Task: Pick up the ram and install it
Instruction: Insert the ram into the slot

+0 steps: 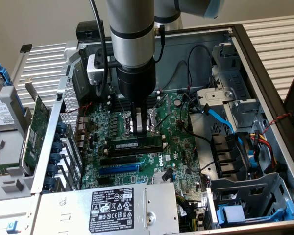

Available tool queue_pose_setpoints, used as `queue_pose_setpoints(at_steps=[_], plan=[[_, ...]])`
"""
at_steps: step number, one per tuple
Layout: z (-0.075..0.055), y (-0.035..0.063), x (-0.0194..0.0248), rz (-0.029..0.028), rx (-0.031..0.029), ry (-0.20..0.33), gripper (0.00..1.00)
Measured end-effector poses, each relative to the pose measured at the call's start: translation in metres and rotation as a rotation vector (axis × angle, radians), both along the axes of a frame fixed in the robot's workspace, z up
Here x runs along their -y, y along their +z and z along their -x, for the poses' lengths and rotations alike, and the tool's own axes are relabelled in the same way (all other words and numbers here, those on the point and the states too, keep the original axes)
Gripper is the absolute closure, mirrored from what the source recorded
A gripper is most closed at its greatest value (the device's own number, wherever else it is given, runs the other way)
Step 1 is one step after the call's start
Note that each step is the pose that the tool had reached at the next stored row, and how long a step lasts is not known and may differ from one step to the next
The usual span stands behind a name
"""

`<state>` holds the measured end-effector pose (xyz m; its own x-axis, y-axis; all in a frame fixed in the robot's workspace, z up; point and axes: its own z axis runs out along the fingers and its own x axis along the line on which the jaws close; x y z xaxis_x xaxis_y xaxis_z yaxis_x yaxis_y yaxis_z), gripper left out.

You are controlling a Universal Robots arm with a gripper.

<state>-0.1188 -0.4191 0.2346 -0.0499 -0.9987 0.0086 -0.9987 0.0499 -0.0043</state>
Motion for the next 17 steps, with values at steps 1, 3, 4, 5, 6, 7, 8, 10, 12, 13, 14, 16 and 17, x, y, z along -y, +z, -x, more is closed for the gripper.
queue_pose_setpoints(at_steps=[1, 3, 4, 5, 6, 7, 8, 10, 12, 13, 14, 16, 17], plan=[[0.0, 0.0, -0.0005, -0.0001, 0.0, 0.0, 0.88], [0.0, 0.0, -0.0011, 0.0, 0.0, 0.0, 0.88], [0.0, 0.0, -0.0014, 0.0, 0.0, 0.0, 0.88], [0.0, 0.0, -0.0015, 0.0, -0.0001, 0.0, 0.88], [0.0, -0.0001, -0.0016, 0.0, -0.0001, 0.0, 0.88], [0.0, -0.0003, -0.0016, 0.0, 0.0013, 0.0, 0.88], [0.0, -0.0004, -0.0016, 0.0001, 0.0014, 0.0, 0.88], [0.0001, -0.0006, -0.0018, -0.0001, 0.0015, 0.0, 0.88], [0.0001, -0.0007, -0.002, -0.0002, 0.0015, 0.0, 0.88], [0.0002, -0.0007, -0.002, -0.0001, 0.0015, 0.0, 0.88], [0.0002, -0.0007, -0.002, 0.0, 0.0015, 0.0, 0.88], [0.0003, -0.0008, -0.0021, 0.0002, 0.0014, 0.0, 0.88], [0.0003, -0.0009, -0.0021, 0.0002, 0.0014, 0.0, 0.88]])
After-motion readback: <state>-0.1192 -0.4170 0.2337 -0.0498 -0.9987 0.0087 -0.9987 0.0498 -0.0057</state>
